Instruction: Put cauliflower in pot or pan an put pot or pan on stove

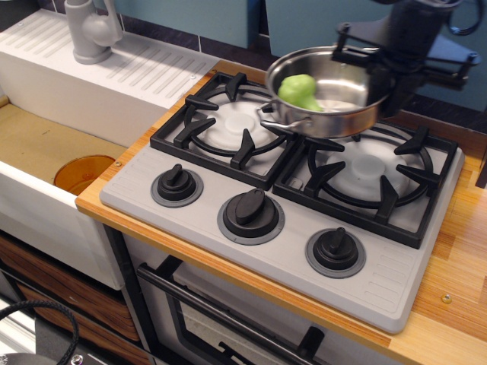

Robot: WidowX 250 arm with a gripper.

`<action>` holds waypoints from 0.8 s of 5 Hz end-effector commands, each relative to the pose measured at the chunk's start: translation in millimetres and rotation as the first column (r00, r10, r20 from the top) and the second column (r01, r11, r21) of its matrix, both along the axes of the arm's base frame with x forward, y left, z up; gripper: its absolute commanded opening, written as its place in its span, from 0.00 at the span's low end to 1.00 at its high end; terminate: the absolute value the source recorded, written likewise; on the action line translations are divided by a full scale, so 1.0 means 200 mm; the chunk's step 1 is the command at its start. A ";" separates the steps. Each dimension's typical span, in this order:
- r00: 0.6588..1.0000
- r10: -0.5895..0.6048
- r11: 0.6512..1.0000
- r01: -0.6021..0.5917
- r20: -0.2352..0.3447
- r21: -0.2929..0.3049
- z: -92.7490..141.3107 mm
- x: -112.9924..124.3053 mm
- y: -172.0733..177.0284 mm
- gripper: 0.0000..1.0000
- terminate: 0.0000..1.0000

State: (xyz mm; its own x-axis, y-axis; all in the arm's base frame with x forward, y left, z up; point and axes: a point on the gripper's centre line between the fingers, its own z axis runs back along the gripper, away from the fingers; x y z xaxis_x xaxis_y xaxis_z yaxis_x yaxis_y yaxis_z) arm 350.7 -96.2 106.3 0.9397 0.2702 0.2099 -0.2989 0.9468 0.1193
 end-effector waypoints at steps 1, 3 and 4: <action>0.995 0.002 0.999 0.002 0.097 -0.041 -0.08 0.17 -0.12 0.00 0.00; 0.991 -0.007 0.998 0.015 0.130 -0.066 -0.21 0.21 -0.16 0.00 0.00; 0.993 -0.006 0.999 0.010 0.118 -0.038 -0.20 0.19 -0.16 1.00 0.00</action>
State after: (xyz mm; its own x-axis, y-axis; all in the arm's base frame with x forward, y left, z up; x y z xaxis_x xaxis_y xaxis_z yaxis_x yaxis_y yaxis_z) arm 376.7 -123.5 48.7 0.9248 0.2723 0.2657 -0.3020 0.9501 0.0775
